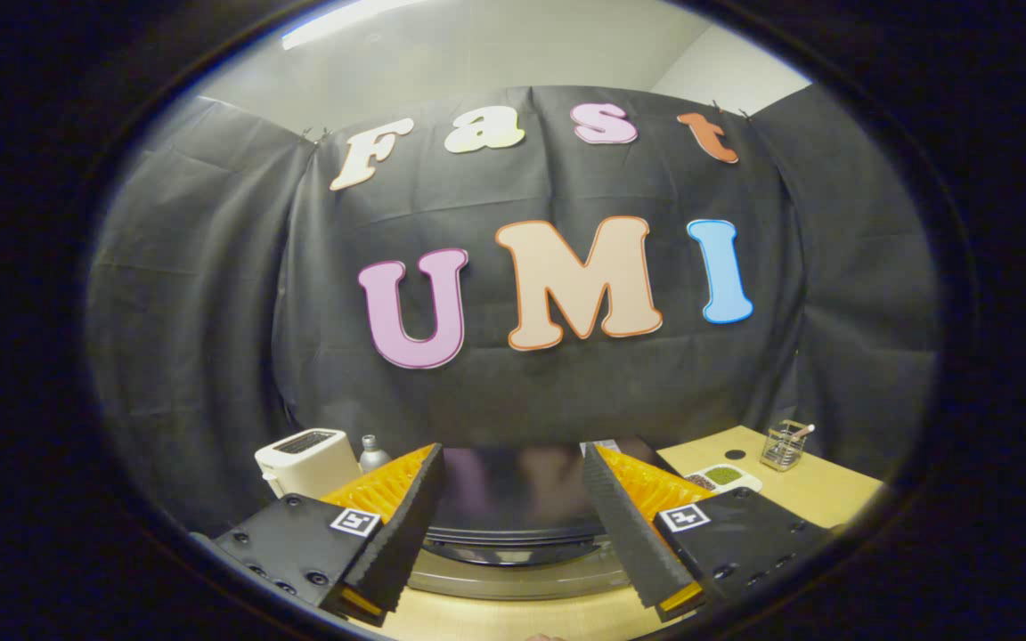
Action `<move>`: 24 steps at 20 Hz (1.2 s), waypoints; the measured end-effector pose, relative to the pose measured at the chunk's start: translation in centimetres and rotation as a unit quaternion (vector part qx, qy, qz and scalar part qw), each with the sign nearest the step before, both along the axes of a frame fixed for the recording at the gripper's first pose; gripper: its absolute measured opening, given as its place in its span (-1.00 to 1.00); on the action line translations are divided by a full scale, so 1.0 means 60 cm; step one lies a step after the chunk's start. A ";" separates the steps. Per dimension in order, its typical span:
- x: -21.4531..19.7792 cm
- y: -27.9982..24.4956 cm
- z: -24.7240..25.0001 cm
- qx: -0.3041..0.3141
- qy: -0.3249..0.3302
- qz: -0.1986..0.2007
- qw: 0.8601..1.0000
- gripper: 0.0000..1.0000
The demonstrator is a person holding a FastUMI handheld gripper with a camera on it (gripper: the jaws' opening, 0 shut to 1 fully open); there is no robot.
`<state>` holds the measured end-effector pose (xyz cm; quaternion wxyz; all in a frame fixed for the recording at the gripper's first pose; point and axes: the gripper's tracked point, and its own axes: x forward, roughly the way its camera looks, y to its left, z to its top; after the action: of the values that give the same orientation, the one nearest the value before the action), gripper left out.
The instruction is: Open the toaster oven, put the food inside, and close the toaster oven door.
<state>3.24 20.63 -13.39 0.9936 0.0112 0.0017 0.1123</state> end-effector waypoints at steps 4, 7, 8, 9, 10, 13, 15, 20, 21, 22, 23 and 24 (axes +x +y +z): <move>0.016 0.011 -0.050 -0.013 0.019 -0.001 1.000 0.95; 0.026 0.013 -0.083 -0.015 0.034 -0.004 0.999 0.95; 0.028 0.015 -0.091 -0.017 0.038 -0.004 0.999 0.95; 0.029 0.015 -0.098 -0.019 0.042 -0.004 0.999 0.96; 0.029 0.016 -0.107 -0.020 0.046 -0.005 0.999 0.96; 0.032 0.016 -0.131 -0.023 0.058 -0.008 0.998 0.96; 0.033 0.016 -0.153 -0.028 0.070 -0.007 0.997 0.96; 0.029 0.013 -0.153 -0.020 0.051 -0.020 0.998 0.96; 0.027 0.014 -0.151 -0.020 0.047 -0.021 0.998 0.96; 0.025 0.013 -0.151 -0.018 0.048 -0.022 0.998 0.96; 0.021 0.012 -0.151 -0.015 0.046 -0.023 0.999 0.96; 0.018 0.009 -0.152 -0.013 0.048 -0.023 0.998 0.96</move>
<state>4.31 21.20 -22.52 0.9948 0.0040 0.0509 0.0886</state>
